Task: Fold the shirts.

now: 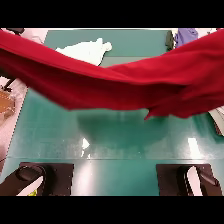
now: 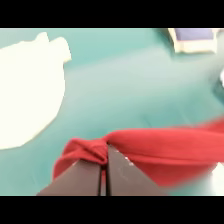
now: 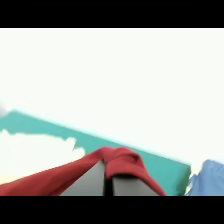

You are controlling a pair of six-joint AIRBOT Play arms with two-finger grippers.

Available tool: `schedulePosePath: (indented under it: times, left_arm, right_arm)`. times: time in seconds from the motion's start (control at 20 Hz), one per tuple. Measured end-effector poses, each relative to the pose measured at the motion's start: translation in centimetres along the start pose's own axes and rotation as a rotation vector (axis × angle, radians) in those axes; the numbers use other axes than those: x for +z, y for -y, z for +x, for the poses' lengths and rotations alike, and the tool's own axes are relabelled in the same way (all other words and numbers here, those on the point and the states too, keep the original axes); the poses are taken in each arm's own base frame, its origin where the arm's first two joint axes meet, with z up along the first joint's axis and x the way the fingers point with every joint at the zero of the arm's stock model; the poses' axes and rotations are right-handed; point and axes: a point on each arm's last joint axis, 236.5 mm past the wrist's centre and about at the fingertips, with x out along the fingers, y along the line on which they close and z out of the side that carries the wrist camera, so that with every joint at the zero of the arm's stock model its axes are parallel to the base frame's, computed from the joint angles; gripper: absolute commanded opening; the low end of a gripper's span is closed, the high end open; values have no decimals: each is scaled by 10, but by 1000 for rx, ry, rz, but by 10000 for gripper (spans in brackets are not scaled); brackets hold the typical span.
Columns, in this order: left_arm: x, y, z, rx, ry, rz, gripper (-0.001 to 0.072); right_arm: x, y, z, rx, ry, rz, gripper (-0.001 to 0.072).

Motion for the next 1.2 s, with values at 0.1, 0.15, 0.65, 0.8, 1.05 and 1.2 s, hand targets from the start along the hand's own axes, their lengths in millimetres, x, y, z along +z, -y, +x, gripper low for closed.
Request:
schedulePosePath:
  times: [0.1, 0.15, 0.65, 0.8, 1.05, 1.2]
  left_arm:
    - [6, -8, 2, 35, 22, 21, 21]
    - [1, -13, 16, 48, 1, 28, 21]
    - [-174, -94, 328, 166, -282, 37, 18]
    - [-216, -134, 380, 224, -321, -25, 19]
    - [-252, -160, 418, 249, -352, -76, 20]
    - [-290, -160, 418, 240, -469, -91, 21]
  right_arm:
    - [-5, 15, 12, -3, -59, 48, 21]
    - [-17, 25, 24, 17, -105, 102, 21]
    - [-319, 99, 259, 267, -695, 750, 20]
    - [-373, 95, 310, 284, -752, 795, 20]
    - [-416, 89, 346, 309, -821, 836, 21]
    - [-453, 84, 329, 298, -980, 824, 21]
